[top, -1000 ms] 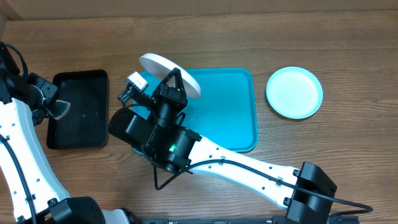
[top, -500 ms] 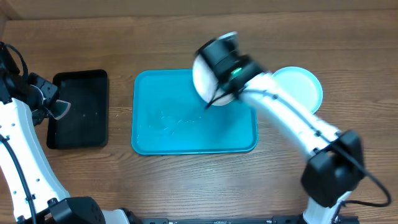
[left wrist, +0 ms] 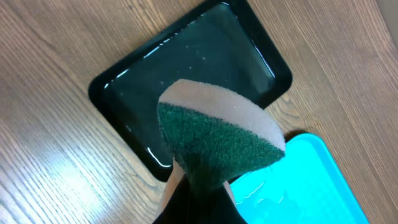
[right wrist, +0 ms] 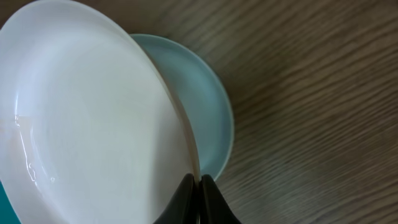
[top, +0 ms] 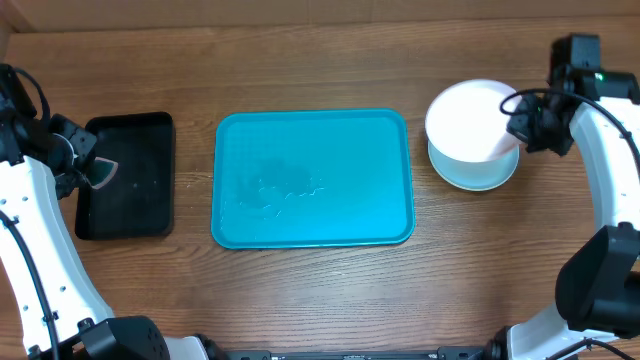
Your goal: Clean dirty plates on tray and stack at the side
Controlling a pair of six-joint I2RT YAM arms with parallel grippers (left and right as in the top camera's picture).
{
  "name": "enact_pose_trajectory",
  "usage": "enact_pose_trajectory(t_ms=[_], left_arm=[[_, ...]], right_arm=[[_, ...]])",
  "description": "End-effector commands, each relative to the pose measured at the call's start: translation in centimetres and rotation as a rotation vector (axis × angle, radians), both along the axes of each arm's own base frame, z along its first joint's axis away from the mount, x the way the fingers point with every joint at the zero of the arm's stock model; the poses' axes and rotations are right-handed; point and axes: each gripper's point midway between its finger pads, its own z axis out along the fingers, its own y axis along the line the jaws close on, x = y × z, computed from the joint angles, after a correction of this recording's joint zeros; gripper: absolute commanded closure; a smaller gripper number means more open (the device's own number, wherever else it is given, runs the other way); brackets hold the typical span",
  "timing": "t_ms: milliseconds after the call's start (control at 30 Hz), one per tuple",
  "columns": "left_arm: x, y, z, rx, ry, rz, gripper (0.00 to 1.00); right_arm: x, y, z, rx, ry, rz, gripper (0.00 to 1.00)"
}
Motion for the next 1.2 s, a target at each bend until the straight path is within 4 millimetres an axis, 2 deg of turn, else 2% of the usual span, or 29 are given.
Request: enact_pose_trajectory(t_ms=[0,133,167,200,233,267,333,400,500,600,733,967,1000,1067,1167], left_arm=[[0.6,-0.6,-0.7,-0.017,0.007,-0.03,0.96],[0.8,-0.6,-1.2,-0.02,0.013,-0.032,0.96],[0.8,-0.6,-1.3,-0.021,0.015,-0.032,0.96],[0.9,-0.5,-1.5,-0.022,0.016,-0.032,0.96],[1.0,-0.5,-1.8,-0.023,0.017,-0.032,0.96],[1.0,-0.5,-1.9,-0.023,0.018,-0.032,0.96],[1.2,-0.4,-2.3,-0.021,0.015,-0.032,0.96],[1.5,-0.3,-2.6,-0.019,0.01,-0.032,0.96],[2.0,0.0,-3.6,-0.012,-0.003,-0.032,0.96],[3.2,0.5,-5.3,0.001,-0.039,-0.034,0.96],[4.3,1.0,-8.7,0.005,-0.049,-0.035,0.96],[6.1,1.6,-15.6,-0.036,0.023,-0.081,0.96],[6.3,1.4,-16.4,-0.054,0.03,-0.085,0.95],[6.6,1.3,-17.9,-0.075,0.046,-0.09,0.89],[6.7,1.4,-19.1,-0.084,0.063,-0.089,0.75]], right_arm=[[-1.0,-0.9,-2.6,0.056,0.016,-0.08,0.96],[-1.4,-1.1,-4.6,0.066,0.018,-0.091,0.96],[-1.5,-1.0,-4.9,0.071,0.019,-0.089,0.88],[-1.5,-0.7,-5.0,0.082,0.021,-0.085,0.75],[-1.5,-0.2,-5.0,0.103,0.019,-0.075,0.54],[-1.3,0.4,-5.0,0.129,0.013,-0.056,0.44],[-0.8,2.6,-4.7,0.218,-0.013,0.046,0.29],[-0.7,4.6,-4.3,0.29,-0.025,0.109,0.21],[-0.8,7.6,-4.0,0.344,-0.018,0.174,0.19],[-0.9,11.2,-3.9,0.35,-0.009,0.252,0.14],[-1.1,16.4,-3.6,0.358,-0.015,0.355,0.13],[-3.1,25.5,-2.6,0.398,-0.026,0.492,0.13],[-3.3,26.6,-2.3,0.401,-0.04,0.519,0.1],[-3.8,28.8,-1.6,0.4,-0.073,0.582,0.01],[-4.6,30.6,-0.8,0.374,-0.105,0.624,0.0]])
